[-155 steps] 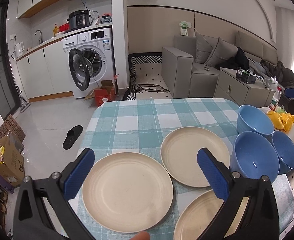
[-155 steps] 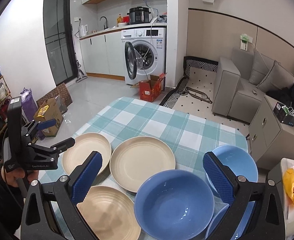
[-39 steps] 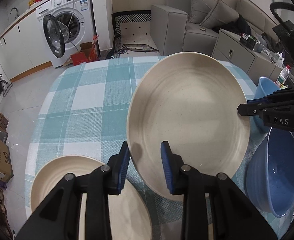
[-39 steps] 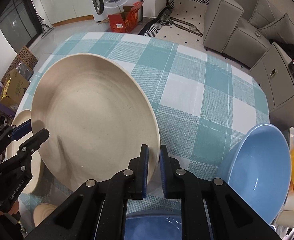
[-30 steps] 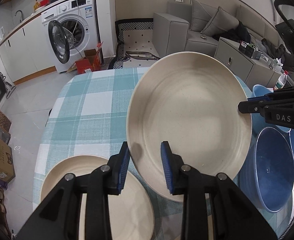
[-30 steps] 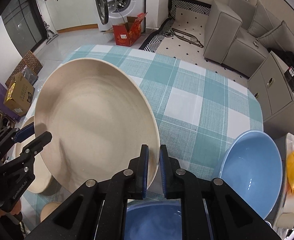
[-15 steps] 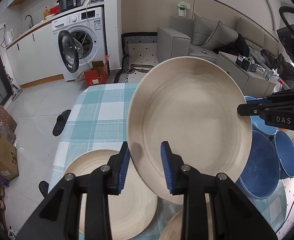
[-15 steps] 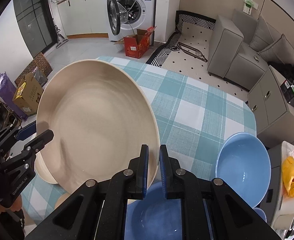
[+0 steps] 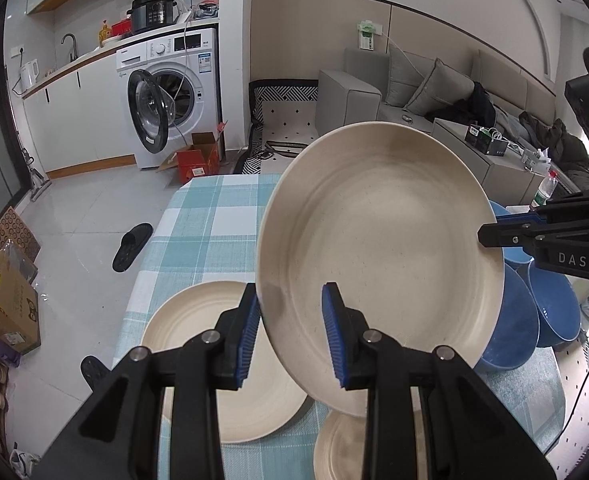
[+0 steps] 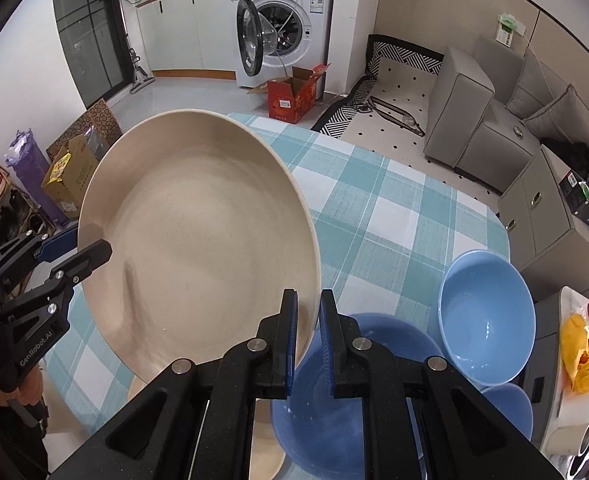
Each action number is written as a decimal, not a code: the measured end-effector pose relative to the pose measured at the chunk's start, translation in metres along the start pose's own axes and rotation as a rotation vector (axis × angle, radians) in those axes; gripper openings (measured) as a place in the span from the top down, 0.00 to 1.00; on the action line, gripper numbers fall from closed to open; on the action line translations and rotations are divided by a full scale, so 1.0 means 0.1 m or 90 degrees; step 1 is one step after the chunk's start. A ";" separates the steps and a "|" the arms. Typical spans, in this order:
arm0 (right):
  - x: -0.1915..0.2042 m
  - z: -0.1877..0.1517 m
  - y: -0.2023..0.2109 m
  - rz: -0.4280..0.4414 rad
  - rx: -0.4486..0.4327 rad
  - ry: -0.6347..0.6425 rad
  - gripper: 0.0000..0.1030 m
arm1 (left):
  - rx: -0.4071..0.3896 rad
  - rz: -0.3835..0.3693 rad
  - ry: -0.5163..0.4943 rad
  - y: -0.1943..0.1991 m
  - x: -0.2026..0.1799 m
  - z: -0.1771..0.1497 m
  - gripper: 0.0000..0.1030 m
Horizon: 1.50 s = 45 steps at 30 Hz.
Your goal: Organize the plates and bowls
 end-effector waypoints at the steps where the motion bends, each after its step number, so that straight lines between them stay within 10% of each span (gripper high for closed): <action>1: 0.01 -0.03 0.02 0.000 0.000 0.003 0.89 | -0.001 0.000 -0.001 0.03 0.00 -0.03 0.71; 45: 0.38 -1.48 -0.08 0.044 0.070 0.021 0.89 | 0.052 -0.012 -0.016 0.25 -0.23 -1.06 0.71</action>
Point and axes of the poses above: each gripper's, at about its wrist camera, not at the fingertips, and y roughly against the way its jaws point, x to its left, z to its top, the point moved 1 cm from there along -y, roughly the way its jaws point, and after that the axes turned 1 degree about -y, right-handed, at the moved point
